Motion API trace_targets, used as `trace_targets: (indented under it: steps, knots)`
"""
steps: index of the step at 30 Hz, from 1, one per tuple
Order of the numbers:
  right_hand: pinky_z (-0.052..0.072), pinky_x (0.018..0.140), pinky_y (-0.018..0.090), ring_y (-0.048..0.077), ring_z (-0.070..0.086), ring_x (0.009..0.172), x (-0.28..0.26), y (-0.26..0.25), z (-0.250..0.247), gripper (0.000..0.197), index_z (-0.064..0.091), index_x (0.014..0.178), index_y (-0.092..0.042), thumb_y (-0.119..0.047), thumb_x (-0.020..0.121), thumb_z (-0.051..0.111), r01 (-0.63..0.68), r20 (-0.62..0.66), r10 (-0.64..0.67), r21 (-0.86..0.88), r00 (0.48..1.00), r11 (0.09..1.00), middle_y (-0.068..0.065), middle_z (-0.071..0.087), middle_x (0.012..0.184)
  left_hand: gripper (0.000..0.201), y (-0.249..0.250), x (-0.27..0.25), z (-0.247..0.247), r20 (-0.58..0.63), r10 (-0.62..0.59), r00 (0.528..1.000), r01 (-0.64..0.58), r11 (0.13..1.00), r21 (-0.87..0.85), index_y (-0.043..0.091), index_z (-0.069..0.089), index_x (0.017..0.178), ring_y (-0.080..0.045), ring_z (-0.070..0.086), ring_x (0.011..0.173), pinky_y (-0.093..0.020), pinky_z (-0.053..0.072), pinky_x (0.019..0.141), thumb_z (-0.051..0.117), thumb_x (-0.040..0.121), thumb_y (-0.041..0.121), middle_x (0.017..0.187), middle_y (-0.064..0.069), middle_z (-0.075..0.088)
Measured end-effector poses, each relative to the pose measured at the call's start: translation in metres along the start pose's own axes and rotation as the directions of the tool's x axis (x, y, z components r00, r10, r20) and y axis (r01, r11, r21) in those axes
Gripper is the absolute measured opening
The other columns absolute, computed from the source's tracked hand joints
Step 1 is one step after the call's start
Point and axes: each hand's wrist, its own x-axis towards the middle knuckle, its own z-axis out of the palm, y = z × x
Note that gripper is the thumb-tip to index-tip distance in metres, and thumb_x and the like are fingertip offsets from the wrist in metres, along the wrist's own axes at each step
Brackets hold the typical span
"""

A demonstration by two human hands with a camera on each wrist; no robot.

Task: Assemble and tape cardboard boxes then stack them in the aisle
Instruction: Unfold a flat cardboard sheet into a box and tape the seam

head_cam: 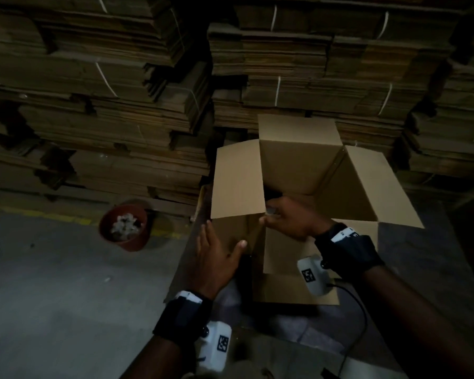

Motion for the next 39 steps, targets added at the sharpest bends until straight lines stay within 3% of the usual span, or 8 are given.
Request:
trace_targets:
  steps: [5, 14, 19, 21, 25, 28, 31, 39]
  knots:
    - [0.055, 0.095, 0.041, 0.007, 0.069, 0.105, -0.033, 0.018, -0.034, 0.025, 0.072, 0.122, -0.023, -0.031, 0.099, 0.064, 0.051, -0.062, -0.041, 0.169, 0.997, 0.984, -0.010, 0.074, 0.114, 0.097, 0.023, 0.014, 0.032, 0.170, -0.011, 0.985, 0.007, 1.000, 0.023, 0.011, 0.036, 0.149, -0.034, 0.049, 0.132, -0.044, 0.042, 0.107, 0.043, 0.082, 0.082, 0.142, -0.014, 0.051]
    - [0.049, 0.076, 0.012, -0.004, 0.069, 0.087, -0.118, 0.038, -0.099, 0.023, 0.073, 0.120, -0.015, -0.012, 0.102, 0.058, 0.085, -0.076, -0.060, 0.389, 0.995, 0.917, -0.015, 0.077, 0.097, 0.079, 0.118, 0.056, -0.011, 0.130, 0.386, 0.913, -0.387, 0.922, -0.019, 0.016, 0.031, 0.157, -0.028, 0.031, 0.147, -0.040, 0.029, 0.119, 0.062, 0.094, 0.054, 0.161, -0.008, 0.031]
    - [0.041, 0.060, 0.016, 0.010, 0.054, 0.068, -0.124, 0.071, -0.096, 0.032, 0.073, 0.115, -0.001, -0.025, 0.098, 0.062, 0.009, -0.109, 0.045, 0.453, 0.993, 0.892, 0.021, 0.069, 0.088, 0.101, 0.124, 0.094, -0.018, 0.276, 0.163, 0.947, -0.165, 0.986, -0.017, 0.024, 0.005, 0.162, -0.028, 0.025, 0.149, -0.029, 0.029, 0.111, 0.068, 0.089, 0.053, 0.166, -0.004, 0.019]
    - [0.042, 0.059, 0.013, 0.001, 0.055, 0.061, -0.119, 0.082, -0.088, 0.026, 0.073, 0.120, -0.007, -0.019, 0.101, 0.059, -0.029, -0.156, 0.124, 0.504, 0.980, 0.863, 0.000, 0.070, 0.081, 0.121, 0.111, 0.109, -0.019, 0.245, 0.158, 0.957, -0.154, 0.987, -0.034, 0.031, 0.011, 0.160, -0.026, 0.036, 0.145, -0.042, 0.036, 0.115, 0.074, 0.068, 0.077, 0.163, 0.001, 0.029]
    - [0.037, 0.112, 0.059, 0.019, 0.048, 0.137, -0.091, 0.106, -0.069, 0.041, 0.045, 0.145, -0.050, -0.044, 0.104, 0.048, -0.182, -0.442, 0.231, 0.149, 0.867, 0.972, -0.008, 0.057, 0.144, 0.104, 0.074, 0.142, -0.016, 0.170, 0.172, 0.970, -0.163, 0.984, -0.065, 0.034, 0.048, 0.137, -0.024, 0.060, 0.117, -0.052, 0.054, 0.095, 0.078, 0.051, 0.085, 0.133, 0.001, 0.059]
    - [-0.001, 0.112, 0.076, 0.032, 0.000, 0.156, -0.072, 0.096, -0.046, 0.064, 0.020, 0.159, -0.025, -0.047, 0.103, 0.042, -0.569, -0.494, 0.406, -0.238, 0.769, 0.787, 0.010, 0.013, 0.168, 0.099, 0.077, 0.138, -0.028, 0.150, 0.198, 0.969, -0.197, 0.980, -0.024, 0.020, 0.057, 0.129, -0.023, 0.063, 0.110, -0.048, 0.057, 0.089, 0.076, 0.055, 0.083, 0.121, -0.002, 0.066]
    - [-0.016, 0.109, 0.077, 0.035, -0.012, 0.156, -0.064, 0.064, -0.006, 0.075, 0.014, 0.161, -0.013, -0.053, 0.101, 0.034, -0.531, -0.457, 0.320, -0.469, 0.830, 0.706, 0.016, -0.001, 0.170, 0.086, 0.082, 0.125, -0.045, 0.124, 0.149, 0.981, -0.142, 0.988, -0.064, 0.017, 0.052, 0.131, -0.020, 0.063, 0.104, -0.040, 0.055, 0.086, 0.083, 0.067, 0.066, 0.121, 0.001, 0.061]
    - [0.000, 0.117, 0.069, 0.031, -0.013, 0.156, -0.011, 0.080, 0.090, 0.088, -0.015, 0.160, -0.034, -0.076, 0.096, 0.027, -0.381, -0.043, 0.380, -0.030, 0.924, 0.924, -0.002, -0.026, 0.167, 0.048, 0.061, 0.114, -0.087, 0.187, 0.148, 0.971, -0.091, 0.954, -0.284, 0.028, 0.049, 0.129, -0.021, 0.070, 0.100, -0.047, 0.060, 0.082, 0.076, 0.089, 0.029, 0.117, 0.002, 0.067]
